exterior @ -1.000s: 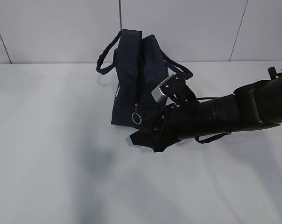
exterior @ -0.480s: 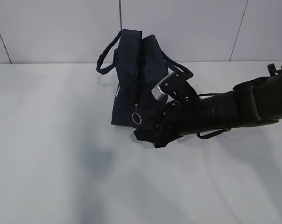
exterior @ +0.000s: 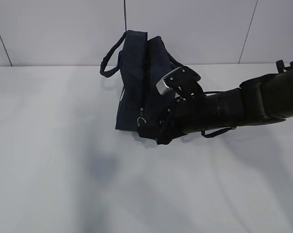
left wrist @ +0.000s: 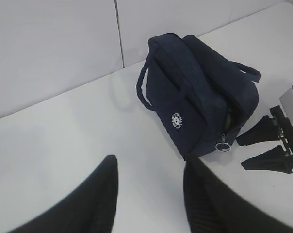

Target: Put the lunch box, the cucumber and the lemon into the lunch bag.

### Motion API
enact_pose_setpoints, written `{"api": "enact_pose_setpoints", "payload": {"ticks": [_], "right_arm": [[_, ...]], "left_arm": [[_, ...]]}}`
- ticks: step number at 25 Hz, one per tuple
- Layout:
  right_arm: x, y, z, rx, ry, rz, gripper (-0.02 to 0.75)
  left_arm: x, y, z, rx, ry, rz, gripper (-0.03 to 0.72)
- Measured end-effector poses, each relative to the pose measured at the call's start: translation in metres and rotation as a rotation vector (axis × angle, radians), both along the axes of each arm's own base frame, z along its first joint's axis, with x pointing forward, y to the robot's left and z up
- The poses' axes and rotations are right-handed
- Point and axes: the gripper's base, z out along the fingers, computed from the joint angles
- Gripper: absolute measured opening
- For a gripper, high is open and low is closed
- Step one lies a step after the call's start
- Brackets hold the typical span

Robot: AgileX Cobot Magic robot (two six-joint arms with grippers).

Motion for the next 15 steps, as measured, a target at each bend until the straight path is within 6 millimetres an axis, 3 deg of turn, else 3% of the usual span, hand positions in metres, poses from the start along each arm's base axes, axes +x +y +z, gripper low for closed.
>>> {"api": "enact_pose_setpoints", "payload": {"ticks": [8, 15], "right_arm": [[0.007, 0.002, -0.021, -0.008, 0.059, -0.019, 0.456], [0.011, 0.0, -0.021, -0.033, 0.05, -0.042, 0.456]], "left_arm": [[0.0, 0.0, 0.0, 0.0, 0.0, 0.0, 0.302], [0.0, 0.0, 0.0, 0.0, 0.0, 0.0, 0.302]]}}
